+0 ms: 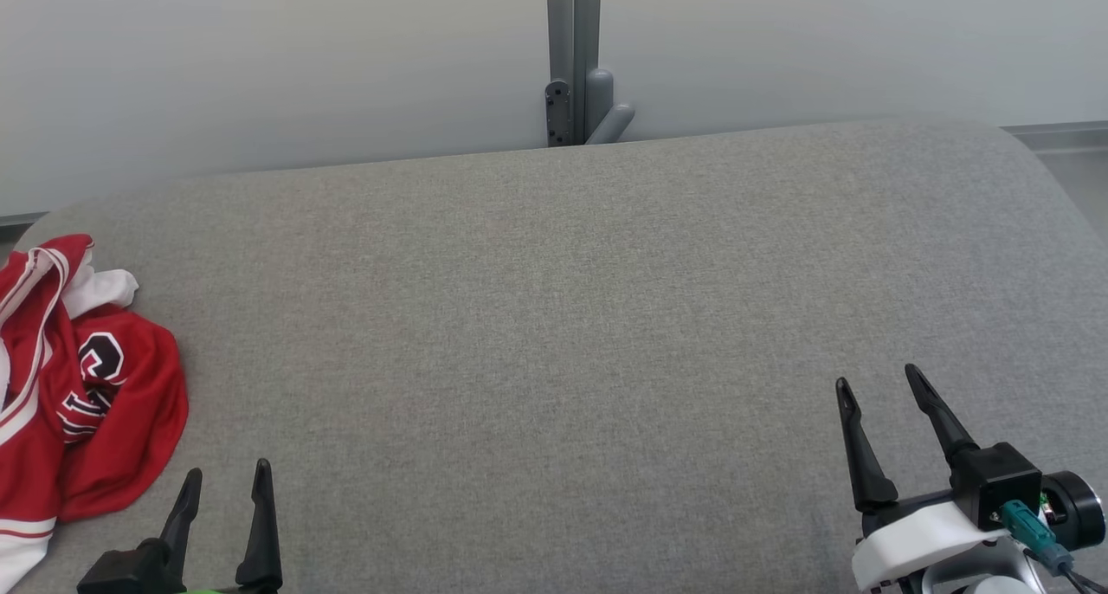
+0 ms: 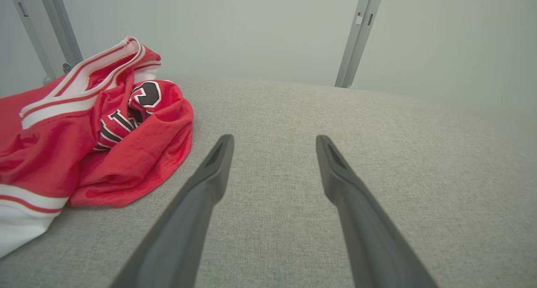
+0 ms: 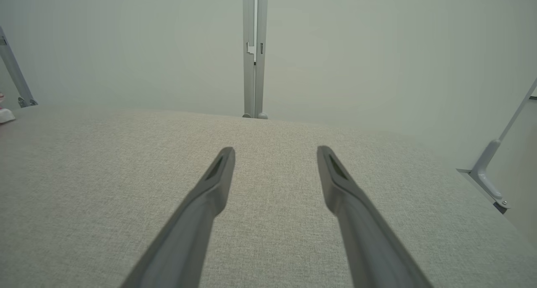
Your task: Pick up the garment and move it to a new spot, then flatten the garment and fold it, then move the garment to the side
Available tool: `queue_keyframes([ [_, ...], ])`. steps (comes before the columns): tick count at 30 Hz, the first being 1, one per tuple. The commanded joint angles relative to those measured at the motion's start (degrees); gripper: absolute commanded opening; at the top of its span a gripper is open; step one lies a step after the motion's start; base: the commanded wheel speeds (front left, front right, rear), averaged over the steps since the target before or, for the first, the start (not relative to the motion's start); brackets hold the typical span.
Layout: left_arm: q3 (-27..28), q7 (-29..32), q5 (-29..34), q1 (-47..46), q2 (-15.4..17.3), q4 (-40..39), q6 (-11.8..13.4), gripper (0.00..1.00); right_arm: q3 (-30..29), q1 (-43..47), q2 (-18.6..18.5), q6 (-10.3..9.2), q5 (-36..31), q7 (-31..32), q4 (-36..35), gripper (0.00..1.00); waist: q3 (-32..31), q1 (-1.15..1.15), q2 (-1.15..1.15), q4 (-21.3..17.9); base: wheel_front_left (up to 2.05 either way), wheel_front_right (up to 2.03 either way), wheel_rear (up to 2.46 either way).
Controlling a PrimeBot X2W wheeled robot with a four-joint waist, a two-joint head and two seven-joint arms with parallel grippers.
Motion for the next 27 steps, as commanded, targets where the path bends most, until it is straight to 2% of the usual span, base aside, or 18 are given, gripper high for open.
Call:
queue_keyframes([
  [1,0.4,-0.6,1.3,0.7,0.0,0.0,-0.2,1.00,-0.1,0.5,-0.1,0.02,-1.9,-0.7,-0.6,1.00,0.0,0.00,0.00,-0.1,0.00,0.00,0.00],
  [21,1.4,-2.7,7.4,1.7,-0.2,0.3,-0.5,1.00,-1.9,1.8,0.6,0.01,-9.3,-2.8,-1.2,1.00,-0.2,0.00,0.00,-1.1,0.00,0.00,0.00],
  [27,1.3,-2.6,7.6,1.5,-0.2,0.4,-0.5,1.00,-2.3,1.8,0.8,0.01,-8.6,-2.8,-1.0,1.00,-0.2,0.00,0.00,-1.1,0.00,0.00,0.00],
])
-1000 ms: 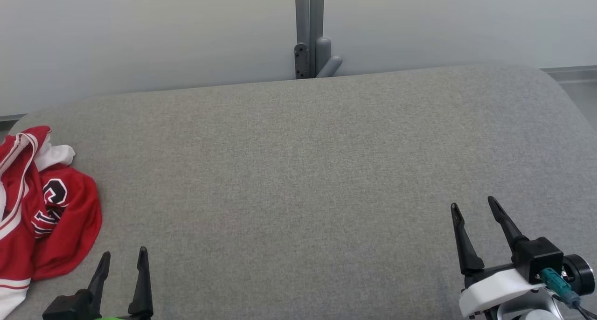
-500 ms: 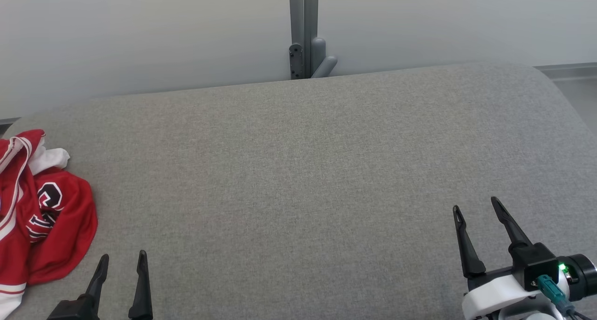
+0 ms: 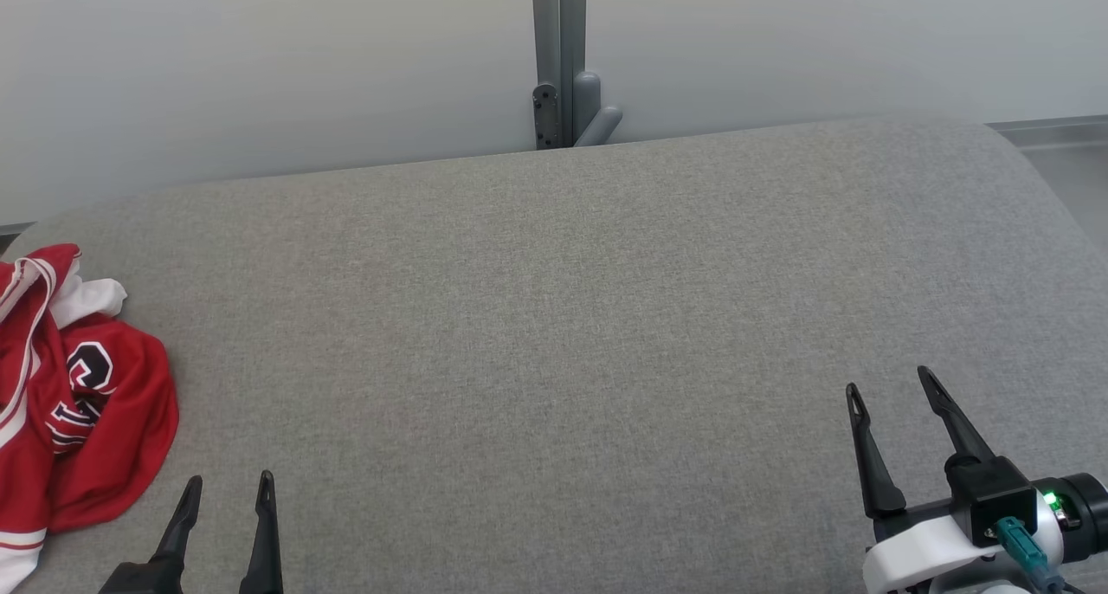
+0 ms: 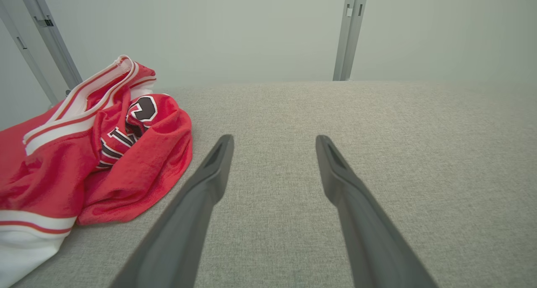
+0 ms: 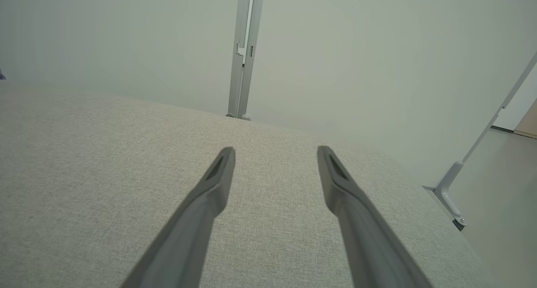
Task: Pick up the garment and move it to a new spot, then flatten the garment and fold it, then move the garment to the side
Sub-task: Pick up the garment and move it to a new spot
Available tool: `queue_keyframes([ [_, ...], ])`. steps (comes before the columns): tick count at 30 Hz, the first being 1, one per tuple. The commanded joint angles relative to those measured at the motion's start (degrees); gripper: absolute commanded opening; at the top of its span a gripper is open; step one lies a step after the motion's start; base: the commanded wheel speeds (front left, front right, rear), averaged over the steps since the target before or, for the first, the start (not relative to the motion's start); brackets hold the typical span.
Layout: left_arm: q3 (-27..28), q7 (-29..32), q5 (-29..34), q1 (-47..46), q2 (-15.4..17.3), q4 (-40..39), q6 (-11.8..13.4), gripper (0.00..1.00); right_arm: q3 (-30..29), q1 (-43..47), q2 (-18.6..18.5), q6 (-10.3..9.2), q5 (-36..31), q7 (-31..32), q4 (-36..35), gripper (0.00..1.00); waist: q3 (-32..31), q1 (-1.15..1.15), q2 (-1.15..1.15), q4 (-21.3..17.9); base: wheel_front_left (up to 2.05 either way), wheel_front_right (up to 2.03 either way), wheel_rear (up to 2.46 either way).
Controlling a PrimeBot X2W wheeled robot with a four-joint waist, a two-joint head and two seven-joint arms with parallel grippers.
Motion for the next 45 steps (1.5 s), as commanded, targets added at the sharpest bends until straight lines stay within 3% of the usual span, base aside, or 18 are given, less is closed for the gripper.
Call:
queue_keyframes([
  [1,0.1,-0.2,0.3,0.4,0.3,0.0,-0.2,1.00,-0.2,0.6,0.1,0.00,0.4,-0.3,-0.1,1.00,0.0,0.00,0.00,0.1,0.00,0.00,0.00],
  [15,-0.6,-0.2,0.0,0.1,0.6,0.0,-0.2,1.00,-0.3,1.0,0.4,0.00,0.9,-0.3,-0.3,1.00,-0.2,0.00,0.00,1.5,0.00,0.00,0.00],
  [21,-1.1,-0.2,0.2,-0.9,0.9,0.2,-0.2,1.00,0.1,2.1,0.5,0.00,1.1,-0.2,-0.4,1.00,-0.7,0.00,0.00,7.2,0.00,0.00,0.00],
  [31,1.4,-0.2,-0.1,2.0,1.7,0.2,0.1,1.00,4.0,1.6,0.9,-0.01,2.4,-0.2,0.7,1.00,-2.4,0.00,0.00,21.6,0.00,0.00,0.00],
  [38,3.9,-0.1,-0.9,3.4,1.7,-0.3,0.0,1.00,7.6,0.7,1.0,-0.01,2.9,-0.2,1.4,1.00,-2.4,0.00,0.00,25.3,0.00,0.00,0.00],
  [45,3.9,-0.1,-2.1,2.1,1.4,0.5,-0.1,1.00,9.5,0.6,0.0,-0.01,3.3,-0.2,1.8,1.00,-1.1,0.00,0.00,24.0,0.00,0.00,0.00],
])
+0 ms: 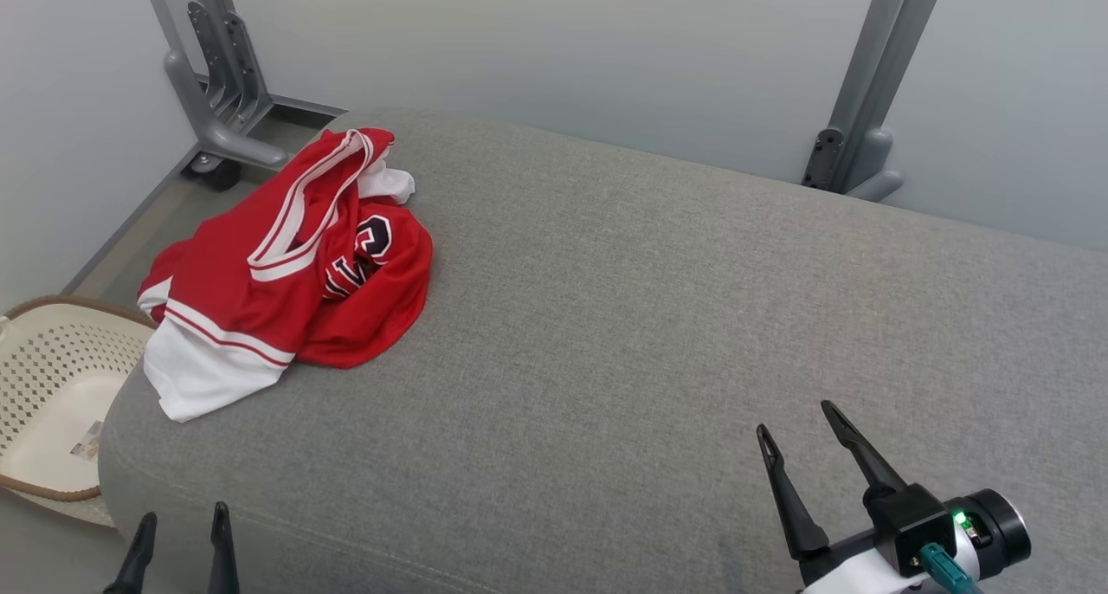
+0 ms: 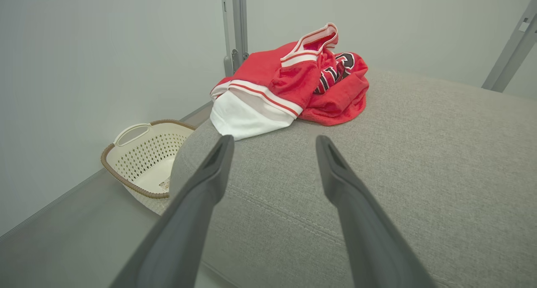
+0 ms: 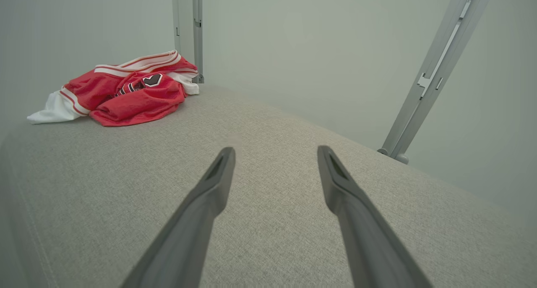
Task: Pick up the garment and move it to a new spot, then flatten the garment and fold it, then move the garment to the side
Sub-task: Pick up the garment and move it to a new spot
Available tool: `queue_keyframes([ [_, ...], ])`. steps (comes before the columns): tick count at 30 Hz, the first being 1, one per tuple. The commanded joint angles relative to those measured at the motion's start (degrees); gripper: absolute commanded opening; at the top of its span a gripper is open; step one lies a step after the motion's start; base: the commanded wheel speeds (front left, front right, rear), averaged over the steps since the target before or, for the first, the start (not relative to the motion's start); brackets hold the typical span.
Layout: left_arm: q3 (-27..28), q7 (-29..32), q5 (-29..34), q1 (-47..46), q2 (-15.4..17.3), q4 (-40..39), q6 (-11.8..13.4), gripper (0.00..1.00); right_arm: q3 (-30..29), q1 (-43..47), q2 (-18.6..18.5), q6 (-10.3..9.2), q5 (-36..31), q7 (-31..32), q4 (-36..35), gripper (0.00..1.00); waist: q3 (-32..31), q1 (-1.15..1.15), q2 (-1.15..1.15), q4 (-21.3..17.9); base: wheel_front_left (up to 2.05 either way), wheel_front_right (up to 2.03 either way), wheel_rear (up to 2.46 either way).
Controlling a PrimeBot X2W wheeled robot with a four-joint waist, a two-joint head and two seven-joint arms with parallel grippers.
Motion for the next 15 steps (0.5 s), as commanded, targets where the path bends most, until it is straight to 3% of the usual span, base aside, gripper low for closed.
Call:
queue_keyframes([
  [1,-0.4,0.1,-0.7,-1.2,0.4,0.5,-0.2,1.00,-0.1,-0.4,-0.5,-0.02,0.3,-0.2,0.0,1.00,1.1,0.00,0.00,-1.1,0.00,0.00,0.00],
  [15,-5.9,15.5,-11.7,-25.8,8.1,15.9,-0.2,1.00,1.8,-7.9,-5.4,-0.02,-1.1,-0.2,-0.7,1.00,19.5,0.00,0.00,-7.4,0.00,0.00,0.00],
])
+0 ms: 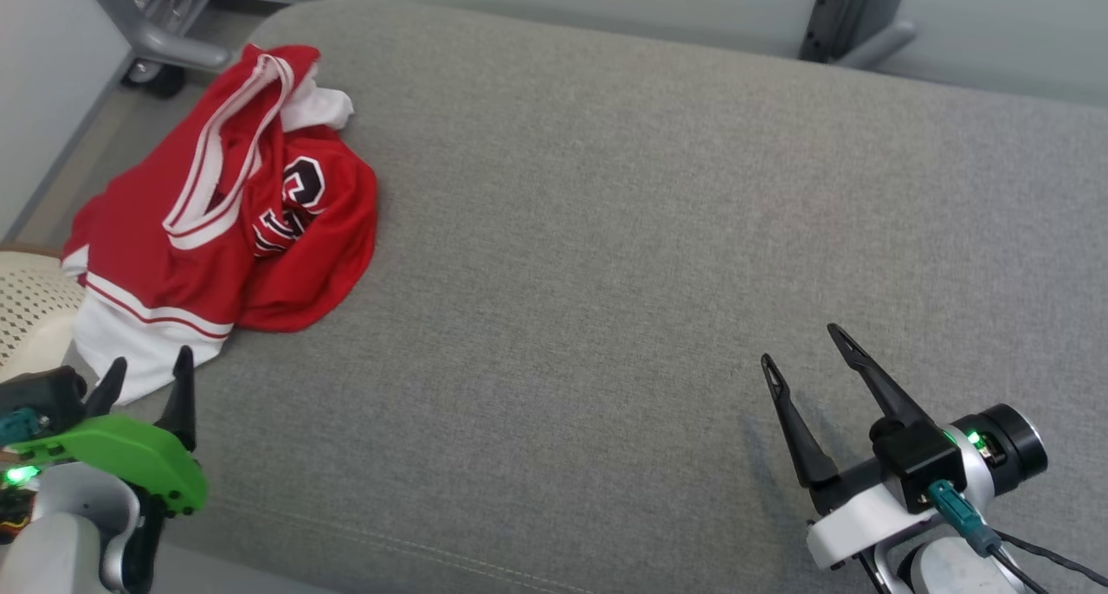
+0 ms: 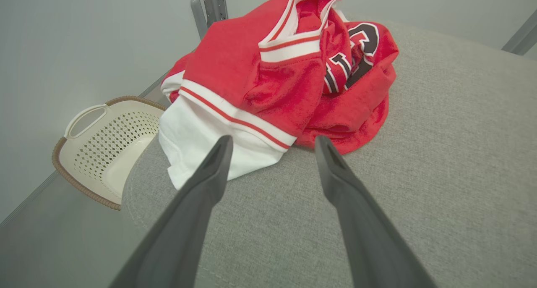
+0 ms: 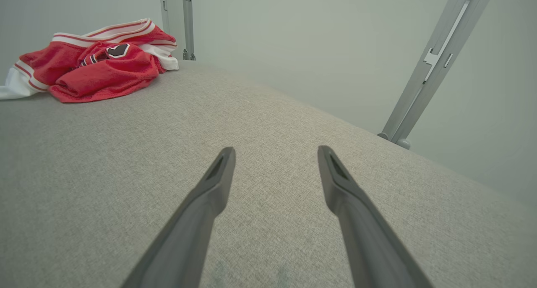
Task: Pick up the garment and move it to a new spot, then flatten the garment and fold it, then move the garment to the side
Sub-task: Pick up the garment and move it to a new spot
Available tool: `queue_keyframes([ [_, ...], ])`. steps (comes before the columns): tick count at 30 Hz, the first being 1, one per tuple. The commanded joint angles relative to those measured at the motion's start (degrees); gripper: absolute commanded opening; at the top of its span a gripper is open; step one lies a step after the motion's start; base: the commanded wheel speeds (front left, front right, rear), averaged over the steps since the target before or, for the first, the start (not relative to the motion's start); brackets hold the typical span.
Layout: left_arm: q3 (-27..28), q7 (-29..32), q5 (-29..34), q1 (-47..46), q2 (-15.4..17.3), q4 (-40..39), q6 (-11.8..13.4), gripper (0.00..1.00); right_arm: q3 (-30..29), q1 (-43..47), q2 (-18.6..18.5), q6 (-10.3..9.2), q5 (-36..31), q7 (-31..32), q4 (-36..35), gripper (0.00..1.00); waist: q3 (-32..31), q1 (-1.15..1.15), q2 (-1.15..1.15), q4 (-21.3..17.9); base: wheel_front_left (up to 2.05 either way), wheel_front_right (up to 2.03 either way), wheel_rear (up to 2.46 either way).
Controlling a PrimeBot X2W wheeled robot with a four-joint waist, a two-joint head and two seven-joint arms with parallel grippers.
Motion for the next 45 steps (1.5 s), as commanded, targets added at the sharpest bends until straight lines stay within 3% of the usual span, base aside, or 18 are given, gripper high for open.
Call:
queue_keyframes([
  [1,0.3,1.1,-0.7,-2.6,1.7,3.3,-0.1,1.00,0.5,-1.8,-0.4,-0.02,-0.4,-0.2,-0.1,1.00,9.7,0.00,0.00,-5.6,0.00,0.00,0.00],
  [11,-1.0,-2.2,-4.5,-9.9,7.0,16.2,-0.1,1.00,1.5,-3.7,-0.8,-0.03,-0.1,-0.2,0.2,1.00,11.7,0.00,0.00,-9.6,0.00,0.00,0.00],
  [23,1.2,-5.8,-8.2,-18.2,8.7,29.1,1.0,0.99,1.5,-5.1,-2.0,-0.03,-0.6,-0.2,-1.1,1.00,16.1,0.00,0.00,-10.5,0.00,0.00,0.00],
  [24,1.0,-6.0,-9.0,-19.0,8.5,31.0,0.5,0.00,1.3,-5.0,-1.9,-0.03,-0.5,-0.2,-1.0,1.00,16.2,0.00,0.00,-10.5,0.00,0.00,0.00],
  [35,0.8,-11.3,-12.3,-18.1,9.9,32.9,-0.1,0.00,1.6,-3.7,0.1,-0.03,0.7,-0.2,0.7,1.00,11.6,0.00,0.00,-9.7,0.00,0.00,0.00],
  [40,1.1,-13.4,-13.6,-16.3,12.6,26.9,-0.1,0.00,2.0,-3.2,1.2,-0.03,1.3,-0.2,1.4,1.00,8.7,0.00,0.00,-9.2,0.00,0.00,0.00],
  [45,1.2,-13.2,-13.6,-15.0,15.8,15.6,-0.1,0.00,2.5,-2.8,2.3,-0.03,1.9,-0.2,1.9,1.00,6.0,0.00,0.00,-9.3,0.00,0.00,0.00],
])
